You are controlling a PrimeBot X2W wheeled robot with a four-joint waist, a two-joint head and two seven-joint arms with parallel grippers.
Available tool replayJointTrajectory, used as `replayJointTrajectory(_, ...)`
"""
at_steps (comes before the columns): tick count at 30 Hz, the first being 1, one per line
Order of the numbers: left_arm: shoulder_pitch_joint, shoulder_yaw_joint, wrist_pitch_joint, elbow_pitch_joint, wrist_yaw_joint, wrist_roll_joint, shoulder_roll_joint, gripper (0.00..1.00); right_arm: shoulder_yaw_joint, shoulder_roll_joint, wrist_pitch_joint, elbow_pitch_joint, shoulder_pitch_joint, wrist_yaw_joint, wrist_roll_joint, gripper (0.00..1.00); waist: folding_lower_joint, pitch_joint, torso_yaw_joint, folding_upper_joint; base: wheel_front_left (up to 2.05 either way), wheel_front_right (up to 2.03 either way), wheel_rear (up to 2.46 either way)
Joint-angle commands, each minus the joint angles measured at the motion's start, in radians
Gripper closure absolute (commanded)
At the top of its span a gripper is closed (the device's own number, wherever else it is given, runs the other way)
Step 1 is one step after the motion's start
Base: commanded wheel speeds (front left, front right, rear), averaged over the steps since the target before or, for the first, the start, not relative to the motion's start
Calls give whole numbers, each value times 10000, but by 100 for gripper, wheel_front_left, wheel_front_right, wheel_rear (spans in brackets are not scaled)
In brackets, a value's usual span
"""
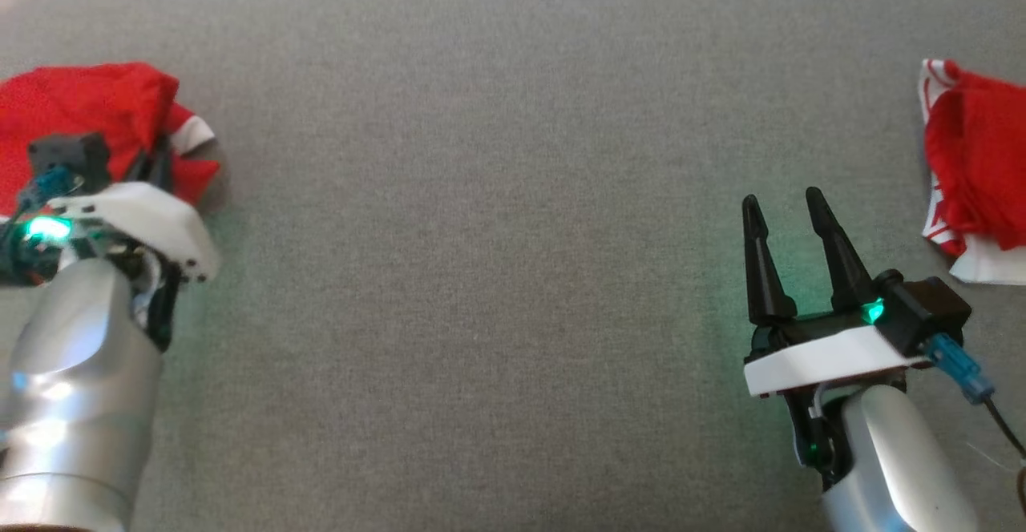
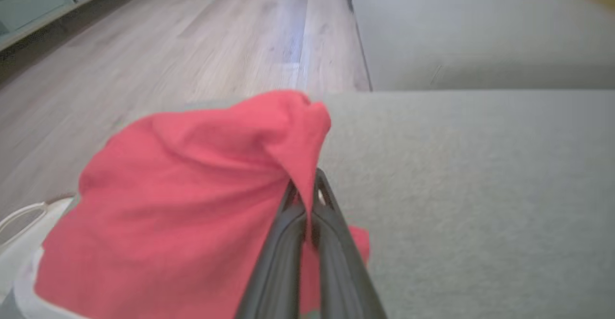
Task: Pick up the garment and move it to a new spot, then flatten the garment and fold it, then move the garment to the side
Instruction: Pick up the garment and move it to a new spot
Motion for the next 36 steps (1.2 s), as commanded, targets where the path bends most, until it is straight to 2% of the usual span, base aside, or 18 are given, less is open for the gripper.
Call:
replayJointTrajectory(1, -487, 192, -271, -467, -75, -109, 267, 100, 185, -26, -136, -268, -80, -7, 62, 0, 0, -233, 7, 0, 0, 0, 0)
replayJointTrajectory(5, -538, -103, -756, -1373, -127, -422, -211, 100, 206, -26, -136, -155, 10, -7, 171, 0, 0, -703, 30, 0, 0, 0, 0)
replayJointTrajectory(10, -381, -621, -749, -3061, -141, -936, -881, 100, 344, -26, -136, -23, 125, -7, 347, 0, 0, -1166, -64, 0, 0, 0, 0)
replayJointTrajectory(15, -61, -1075, -278, -4801, -141, -1323, -1537, 100, 455, -26, -136, -14, 153, -7, 447, 0, 0, -1369, -336, 0, 0, 0, 0)
replayJointTrajectory(19, 211, -1483, 196, -5911, 36, -1515, -2008, 100, 532, -26, -136, -53, 70, -7, 536, 0, 0, -1371, -723, 0, 0, 0, 0)
replayJointTrajectory(24, 408, -2108, 537, -6533, 467, -1654, -2311, 100, 744, -26, -136, -110, -131, -7, 723, 0, 0, -1183, -1379, 0, 0, 0, 0)
replayJointTrajectory(28, 397, -2588, 529, -6328, 697, -1860, -2397, 100, 851, -26, -136, -157, -277, -7, 857, 0, 0, -953, -1843, 0, 0, 0, 0)
replayJointTrajectory(29, 370, -2692, 507, -6208, 721, -1971, -2408, 83, 867, -26, -136, -163, -310, -7, 880, 0, 0, -896, -1929, 0, 0, 0, 0)
replayJointTrajectory(30, 310, -2834, 444, -6095, 726, -2006, -2415, 38, 879, -26, -136, -171, -339, -7, 900, 0, 0, -839, -2001, 0, 0, 0, 0)
replayJointTrajectory(31, 244, -2925, 336, -5975, 755, -2057, -2420, 0, 886, -26, -136, -182, -368, -7, 917, 0, 0, -782, -2057, 0, 0, 0, 0)
replayJointTrajectory(36, -149, -2991, -542, -5208, 970, -2064, -2426, 0, 811, -26, -136, -187, -443, -7, 936, 0, 0, -682, -2103, 0, 0, 0, 0)
